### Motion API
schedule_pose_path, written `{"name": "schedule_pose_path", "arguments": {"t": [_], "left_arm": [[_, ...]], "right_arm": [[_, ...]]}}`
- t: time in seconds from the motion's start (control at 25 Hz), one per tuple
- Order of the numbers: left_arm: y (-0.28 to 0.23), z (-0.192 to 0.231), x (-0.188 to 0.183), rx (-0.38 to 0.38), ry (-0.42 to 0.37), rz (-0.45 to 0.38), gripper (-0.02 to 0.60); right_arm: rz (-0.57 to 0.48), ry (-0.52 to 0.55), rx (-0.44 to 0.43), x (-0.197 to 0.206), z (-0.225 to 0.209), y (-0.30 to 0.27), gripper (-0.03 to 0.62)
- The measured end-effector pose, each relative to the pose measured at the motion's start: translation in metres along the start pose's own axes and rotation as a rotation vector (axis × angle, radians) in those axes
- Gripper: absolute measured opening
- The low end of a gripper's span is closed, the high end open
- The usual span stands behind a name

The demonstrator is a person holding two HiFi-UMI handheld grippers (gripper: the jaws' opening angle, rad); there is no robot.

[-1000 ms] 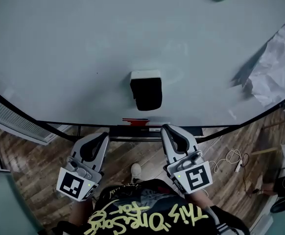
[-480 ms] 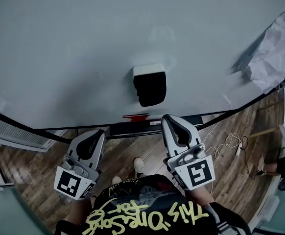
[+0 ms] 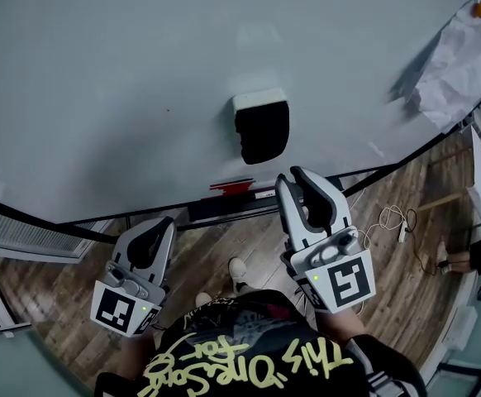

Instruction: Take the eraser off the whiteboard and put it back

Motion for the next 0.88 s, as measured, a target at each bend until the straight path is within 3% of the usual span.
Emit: {"name": "schedule_pose_path", "arguments": {"t": [0.36,0.88], "left_arm": [[0.022,0.011,-0.003,-0.018,0.002,0.002,0.008],[0.044,0.019,-0.004,-0.065,0.007,-0.003,0.008]], "right_arm": [[-0.051,0.004,0.079,-0.024,0.005,-0.016,0.187],[-0.022,0.092,0.1,-0.03,0.015,-0.041,0.248]]}}
Point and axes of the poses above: the fingertips, and each gripper's own axes: y backward along the fingers, z to its left, x out of its underside, the point moved 9 cm from there along y, backward along the fingers, and after that the axes turned 13 degrees about y, right-handed, at the moved point
